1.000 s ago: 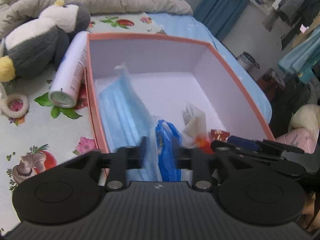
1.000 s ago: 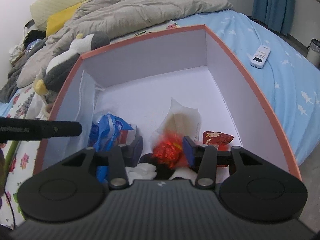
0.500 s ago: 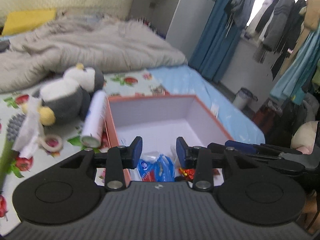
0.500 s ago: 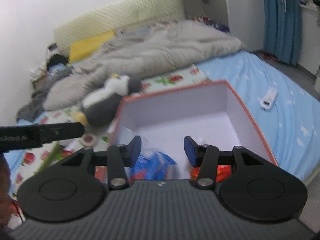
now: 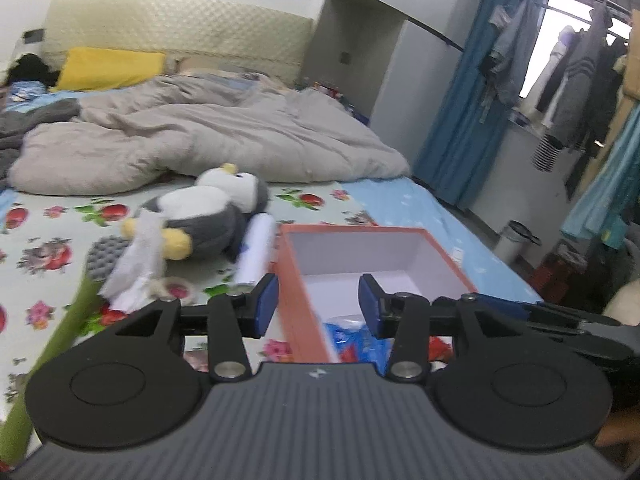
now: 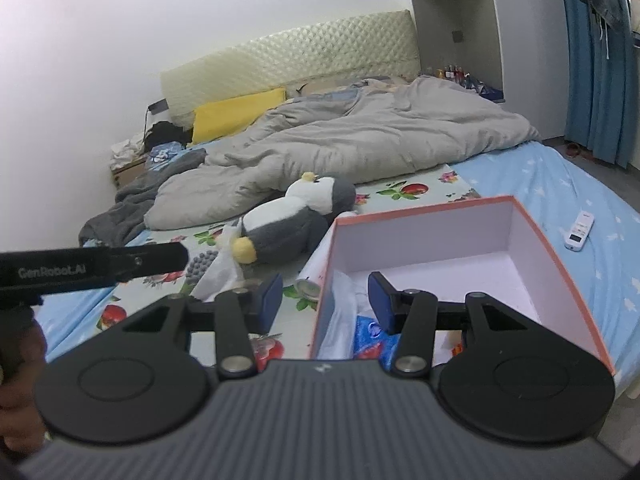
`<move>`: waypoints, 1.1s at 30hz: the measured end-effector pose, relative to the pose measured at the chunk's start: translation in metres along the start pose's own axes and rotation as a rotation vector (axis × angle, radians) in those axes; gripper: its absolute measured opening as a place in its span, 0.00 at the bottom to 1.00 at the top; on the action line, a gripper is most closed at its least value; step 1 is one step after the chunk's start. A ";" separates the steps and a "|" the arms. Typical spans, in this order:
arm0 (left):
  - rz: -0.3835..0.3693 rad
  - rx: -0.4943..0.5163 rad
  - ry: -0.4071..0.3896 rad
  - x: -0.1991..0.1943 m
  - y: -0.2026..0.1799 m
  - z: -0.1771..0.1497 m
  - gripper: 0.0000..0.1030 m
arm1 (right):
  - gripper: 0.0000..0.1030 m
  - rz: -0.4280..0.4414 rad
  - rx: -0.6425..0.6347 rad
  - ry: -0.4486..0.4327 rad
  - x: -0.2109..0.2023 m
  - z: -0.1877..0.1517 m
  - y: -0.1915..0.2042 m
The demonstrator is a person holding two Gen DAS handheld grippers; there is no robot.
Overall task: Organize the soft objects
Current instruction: 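Withdraw both tools from the box back toward the bed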
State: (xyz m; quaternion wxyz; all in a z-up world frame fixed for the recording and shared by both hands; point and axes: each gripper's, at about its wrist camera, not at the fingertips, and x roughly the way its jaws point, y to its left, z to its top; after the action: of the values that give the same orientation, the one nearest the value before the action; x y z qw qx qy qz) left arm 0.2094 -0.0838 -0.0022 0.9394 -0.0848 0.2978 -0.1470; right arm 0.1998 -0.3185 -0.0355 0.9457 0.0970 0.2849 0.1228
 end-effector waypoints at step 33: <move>0.174 -0.135 0.006 -0.025 0.098 -0.091 0.49 | 0.49 0.111 -0.067 0.131 0.041 -0.061 0.070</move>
State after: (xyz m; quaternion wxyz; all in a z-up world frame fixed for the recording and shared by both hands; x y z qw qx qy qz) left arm 0.1589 0.0106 -0.0861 0.9399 -0.1214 0.3159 -0.0448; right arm 0.1861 -0.2330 -0.0887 0.9196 0.0729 0.3359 0.1905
